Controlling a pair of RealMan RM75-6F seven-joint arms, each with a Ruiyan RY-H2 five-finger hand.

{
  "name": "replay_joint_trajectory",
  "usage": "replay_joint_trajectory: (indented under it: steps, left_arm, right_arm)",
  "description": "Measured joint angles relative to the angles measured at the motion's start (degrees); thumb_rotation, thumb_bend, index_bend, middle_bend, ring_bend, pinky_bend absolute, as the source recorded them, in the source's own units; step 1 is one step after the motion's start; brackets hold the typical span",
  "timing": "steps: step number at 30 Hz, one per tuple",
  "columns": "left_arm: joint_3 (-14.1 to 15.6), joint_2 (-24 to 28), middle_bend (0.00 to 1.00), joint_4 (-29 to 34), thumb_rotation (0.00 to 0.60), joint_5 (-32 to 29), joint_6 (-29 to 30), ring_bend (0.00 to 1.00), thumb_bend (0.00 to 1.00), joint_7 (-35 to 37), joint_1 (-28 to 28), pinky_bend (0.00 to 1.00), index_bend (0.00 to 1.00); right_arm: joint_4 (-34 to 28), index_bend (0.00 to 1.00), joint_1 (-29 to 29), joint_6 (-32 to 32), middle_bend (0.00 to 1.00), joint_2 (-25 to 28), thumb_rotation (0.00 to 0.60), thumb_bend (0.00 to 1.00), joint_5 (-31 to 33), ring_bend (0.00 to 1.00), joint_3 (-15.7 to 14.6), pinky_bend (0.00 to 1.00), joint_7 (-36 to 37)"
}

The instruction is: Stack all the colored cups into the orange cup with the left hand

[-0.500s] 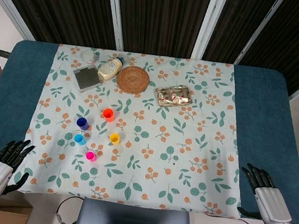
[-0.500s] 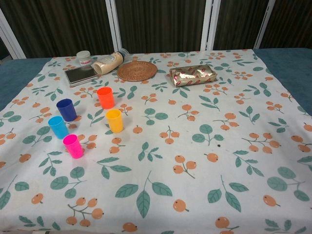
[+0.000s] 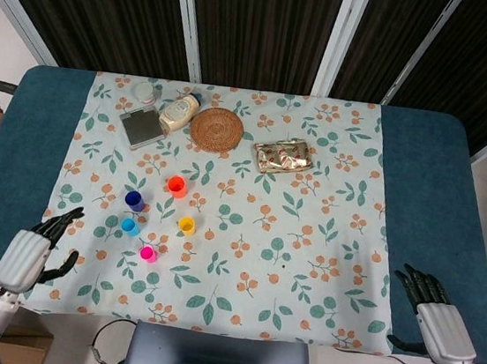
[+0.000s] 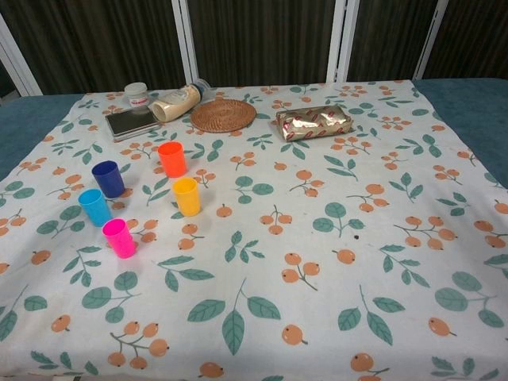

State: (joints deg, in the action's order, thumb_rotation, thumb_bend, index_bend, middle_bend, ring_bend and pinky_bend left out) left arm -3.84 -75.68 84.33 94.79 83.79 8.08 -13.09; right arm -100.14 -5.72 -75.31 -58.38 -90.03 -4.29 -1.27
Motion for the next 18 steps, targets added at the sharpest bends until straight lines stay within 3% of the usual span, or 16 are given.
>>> replay_joint_trajectory:
  steps: [3, 7, 14, 18]
  left_arm:
    - [-3.2, -1.5, 0.88, 0.8, 0.6, -4.7, -5.1, 0.96, 0.43, 0.1, -3.3, 1.0, 0.1]
    - [-6.6, -3.0, 0.98, 1.4, 0.6, -12.6, -14.2, 1.0, 0.42, -1.9, -8.1, 1.0, 0.17]
    - [-12.5, -9.3, 1.0, -1.2, 0.6, -28.1, -24.1, 1.0, 0.38, -12.5, -17.2, 1.0, 0.26]
    - [-14.1, -12.0, 1.0, -4.5, 0.6, -33.4, -27.0, 1.0, 0.36, -17.0, -20.5, 1.0, 0.28]
  right_arm:
    - [0.0, 0.0, -0.1, 0.2, 0.0, -0.2, 0.6, 0.19, 0.7, 0.0, 0.3, 0.0, -0.5]
    - [0.1, 0.0, -0.3, 0.8, 0.0, -0.5, 0.6, 0.19, 2.0, 0.0, 0.7, 0.0, -1.1]
    - [0.2, 0.0, -0.7, 1.7, 0.0, -0.7, 0.6, 0.19, 3.8, 0.0, 1.4, 0.0, -1.6]
    - [0.2, 0.0, -0.7, 1.7, 0.0, -0.6, 0.6, 0.19, 4.3, 0.0, 1.6, 0.0, -1.5]
